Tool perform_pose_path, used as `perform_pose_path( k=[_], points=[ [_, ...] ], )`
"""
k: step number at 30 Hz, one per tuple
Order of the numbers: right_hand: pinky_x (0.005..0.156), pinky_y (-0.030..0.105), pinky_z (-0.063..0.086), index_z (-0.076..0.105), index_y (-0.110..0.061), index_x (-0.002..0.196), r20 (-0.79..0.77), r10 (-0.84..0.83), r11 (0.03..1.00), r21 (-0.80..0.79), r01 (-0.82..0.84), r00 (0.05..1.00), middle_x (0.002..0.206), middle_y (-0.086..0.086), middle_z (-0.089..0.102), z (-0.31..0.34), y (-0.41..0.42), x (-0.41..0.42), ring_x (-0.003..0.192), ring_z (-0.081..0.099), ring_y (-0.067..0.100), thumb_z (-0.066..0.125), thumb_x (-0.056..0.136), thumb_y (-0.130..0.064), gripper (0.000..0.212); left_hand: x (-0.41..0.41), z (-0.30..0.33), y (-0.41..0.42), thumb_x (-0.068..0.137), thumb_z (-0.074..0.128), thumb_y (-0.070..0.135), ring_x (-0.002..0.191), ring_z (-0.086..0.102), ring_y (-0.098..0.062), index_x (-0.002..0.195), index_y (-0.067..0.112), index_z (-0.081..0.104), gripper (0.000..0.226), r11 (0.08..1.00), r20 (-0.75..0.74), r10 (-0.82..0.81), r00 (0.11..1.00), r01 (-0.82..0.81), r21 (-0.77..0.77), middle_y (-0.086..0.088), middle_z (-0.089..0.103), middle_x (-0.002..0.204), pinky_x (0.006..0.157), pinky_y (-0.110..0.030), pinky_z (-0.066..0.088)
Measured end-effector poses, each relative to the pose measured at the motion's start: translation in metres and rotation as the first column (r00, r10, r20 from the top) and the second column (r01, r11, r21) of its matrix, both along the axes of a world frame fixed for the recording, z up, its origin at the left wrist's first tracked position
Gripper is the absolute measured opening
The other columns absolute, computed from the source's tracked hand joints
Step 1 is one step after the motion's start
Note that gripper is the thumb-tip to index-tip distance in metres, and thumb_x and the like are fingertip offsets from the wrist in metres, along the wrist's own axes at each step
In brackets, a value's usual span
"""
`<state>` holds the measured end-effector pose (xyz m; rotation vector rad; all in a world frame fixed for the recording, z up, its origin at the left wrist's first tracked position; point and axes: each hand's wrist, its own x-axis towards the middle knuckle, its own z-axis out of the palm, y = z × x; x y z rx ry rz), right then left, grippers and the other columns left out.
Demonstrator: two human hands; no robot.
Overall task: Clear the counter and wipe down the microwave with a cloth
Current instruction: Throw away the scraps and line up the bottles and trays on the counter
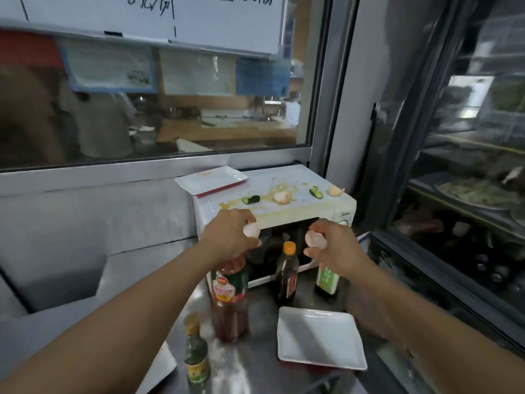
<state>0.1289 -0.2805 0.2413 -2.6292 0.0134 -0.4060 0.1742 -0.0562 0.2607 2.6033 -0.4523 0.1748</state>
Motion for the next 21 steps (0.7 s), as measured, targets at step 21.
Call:
perform_pose_path(
  k=[21],
  points=[
    [0.074,0.024,0.041,0.060,-0.017,0.113,-0.028,-0.042,0.996,0.078,0.044,0.999,0.110,0.001,0.064,0.004,-0.110,0.094,0.096,0.057,0.016,0.076,0.074,-0.027,0.043,0.128,0.005,-0.112,0.075,0.072,0.047,0.098,0.061,-0.024,0.117,0.023,0.059,0.050,0.995,0.088,0.097,0.991,-0.097,-0.007,-0.003,0.065,0.109,0.078,-0.036,0.053]
  ],
)
